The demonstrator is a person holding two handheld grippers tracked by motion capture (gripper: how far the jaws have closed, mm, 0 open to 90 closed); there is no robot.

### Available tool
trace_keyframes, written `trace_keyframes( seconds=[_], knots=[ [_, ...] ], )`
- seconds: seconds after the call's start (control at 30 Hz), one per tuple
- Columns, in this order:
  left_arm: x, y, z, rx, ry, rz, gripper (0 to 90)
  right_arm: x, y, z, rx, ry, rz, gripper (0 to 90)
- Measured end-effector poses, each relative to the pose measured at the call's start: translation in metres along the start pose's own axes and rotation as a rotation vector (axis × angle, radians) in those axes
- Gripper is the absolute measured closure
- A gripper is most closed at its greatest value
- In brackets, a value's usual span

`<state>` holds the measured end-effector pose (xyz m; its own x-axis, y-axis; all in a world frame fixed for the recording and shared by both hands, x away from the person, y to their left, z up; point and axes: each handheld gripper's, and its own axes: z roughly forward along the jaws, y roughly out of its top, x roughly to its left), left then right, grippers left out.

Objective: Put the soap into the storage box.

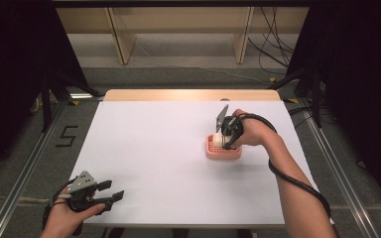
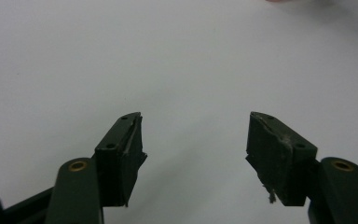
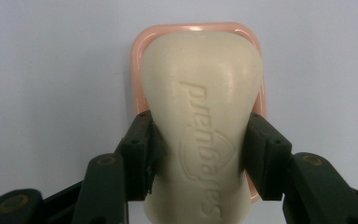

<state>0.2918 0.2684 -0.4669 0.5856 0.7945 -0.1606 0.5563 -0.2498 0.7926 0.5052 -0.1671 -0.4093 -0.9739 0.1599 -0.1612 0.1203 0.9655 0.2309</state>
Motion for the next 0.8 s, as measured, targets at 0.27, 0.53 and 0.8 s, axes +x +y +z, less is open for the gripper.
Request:
trace_keyframes(
  seconds=[0.27, 0.53, 0.8],
  knots=[
    [0.000, 0.000, 0.000, -0.001, 0.001, 0.000, 35.6, -0.001, 0.000, 0.008, 0.011, 0.007, 0.012, 50.6],
    [0.001, 0.000, -0.001, -0.001, 0.000, 0.004, 35.5, -0.002, 0.002, 0.015, 0.000, 0.019, -0.024, 50.6],
    [0.001, 0.000, -0.001, -0.002, 0.000, 0.001, 35.2, -0.002, 0.003, 0.019, 0.011, 0.015, -0.034, 50.6]
  ],
)
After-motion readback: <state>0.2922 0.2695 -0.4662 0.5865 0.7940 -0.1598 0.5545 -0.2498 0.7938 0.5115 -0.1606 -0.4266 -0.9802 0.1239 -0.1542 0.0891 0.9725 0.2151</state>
